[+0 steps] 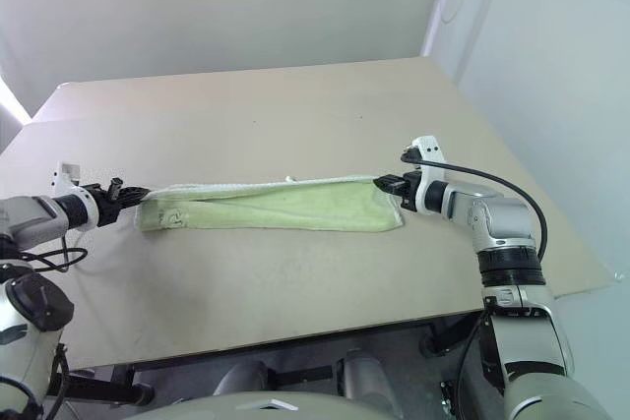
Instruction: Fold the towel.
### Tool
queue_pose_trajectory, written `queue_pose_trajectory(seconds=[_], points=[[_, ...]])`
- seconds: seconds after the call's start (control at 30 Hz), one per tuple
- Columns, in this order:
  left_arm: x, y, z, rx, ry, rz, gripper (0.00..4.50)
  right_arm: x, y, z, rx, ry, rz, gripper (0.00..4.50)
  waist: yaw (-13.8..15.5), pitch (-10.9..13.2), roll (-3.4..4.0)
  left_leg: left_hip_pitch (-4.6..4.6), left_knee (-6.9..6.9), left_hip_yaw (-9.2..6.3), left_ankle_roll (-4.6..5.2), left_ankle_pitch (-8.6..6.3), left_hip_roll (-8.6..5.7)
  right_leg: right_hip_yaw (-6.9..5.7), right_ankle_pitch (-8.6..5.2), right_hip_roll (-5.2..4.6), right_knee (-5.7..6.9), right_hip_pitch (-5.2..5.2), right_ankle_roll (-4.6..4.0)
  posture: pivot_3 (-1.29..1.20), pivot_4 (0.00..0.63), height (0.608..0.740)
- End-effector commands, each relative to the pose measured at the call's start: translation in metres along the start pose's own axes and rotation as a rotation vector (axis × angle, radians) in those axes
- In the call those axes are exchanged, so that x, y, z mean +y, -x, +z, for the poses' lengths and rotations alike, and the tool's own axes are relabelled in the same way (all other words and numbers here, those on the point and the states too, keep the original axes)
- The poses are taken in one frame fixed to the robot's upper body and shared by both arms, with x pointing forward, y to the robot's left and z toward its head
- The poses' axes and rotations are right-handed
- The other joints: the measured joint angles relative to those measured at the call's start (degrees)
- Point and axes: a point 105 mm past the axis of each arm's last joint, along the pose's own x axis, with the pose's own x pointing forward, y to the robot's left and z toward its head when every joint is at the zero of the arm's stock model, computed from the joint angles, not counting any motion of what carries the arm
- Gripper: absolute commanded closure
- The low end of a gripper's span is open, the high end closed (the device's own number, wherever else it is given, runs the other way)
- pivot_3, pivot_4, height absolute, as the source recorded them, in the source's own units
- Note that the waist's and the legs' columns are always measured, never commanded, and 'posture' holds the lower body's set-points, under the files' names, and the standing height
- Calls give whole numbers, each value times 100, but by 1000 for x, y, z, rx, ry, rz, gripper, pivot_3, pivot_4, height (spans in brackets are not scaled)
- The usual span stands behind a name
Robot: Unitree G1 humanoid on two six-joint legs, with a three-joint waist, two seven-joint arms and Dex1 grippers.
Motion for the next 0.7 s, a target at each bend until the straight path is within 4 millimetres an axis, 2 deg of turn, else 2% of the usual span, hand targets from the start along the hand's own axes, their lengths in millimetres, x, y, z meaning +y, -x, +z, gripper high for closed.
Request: queue_pose_trajectory(seconds=[0.03,0.43,0.47,0.5,0.53,0.7], points=[[-17,0,16,-69,-26,-39,4500,2,0,20,-62,34,-1,4487,-14,0,0,1,0,0,0,0,0,0,0,0,0,0,0,0,0,740],[-21,-22,9,-68,-59,-43,4500,-1,-6,13,-44,36,-26,4487,-102,0,0,-2,-1,-1,0,0,-1,1,0,-1,0,0,1,0,0,740],[-23,-22,8,-68,-76,-50,4500,-1,-6,13,-42,36,-23,4278,-109,0,0,-2,0,-1,0,0,-1,0,0,-1,0,0,1,0,0,740],[-25,-22,8,-71,-89,-65,4245,0,-6,13,-41,38,-20,4026,-111,0,0,-2,0,-1,0,0,-2,0,1,-1,1,0,1,0,0,740],[-28,-21,9,-78,-98,-83,3967,1,-7,13,-41,40,-16,3842,-116,0,0,-2,0,-2,0,0,-2,0,1,-1,1,0,1,0,0,740],[-38,-13,17,-118,-117,-159,2299,5,-9,15,-46,59,-1,2041,-134,0,0,-2,-1,-2,0,0,-2,0,0,-1,1,0,1,0,0,740]])
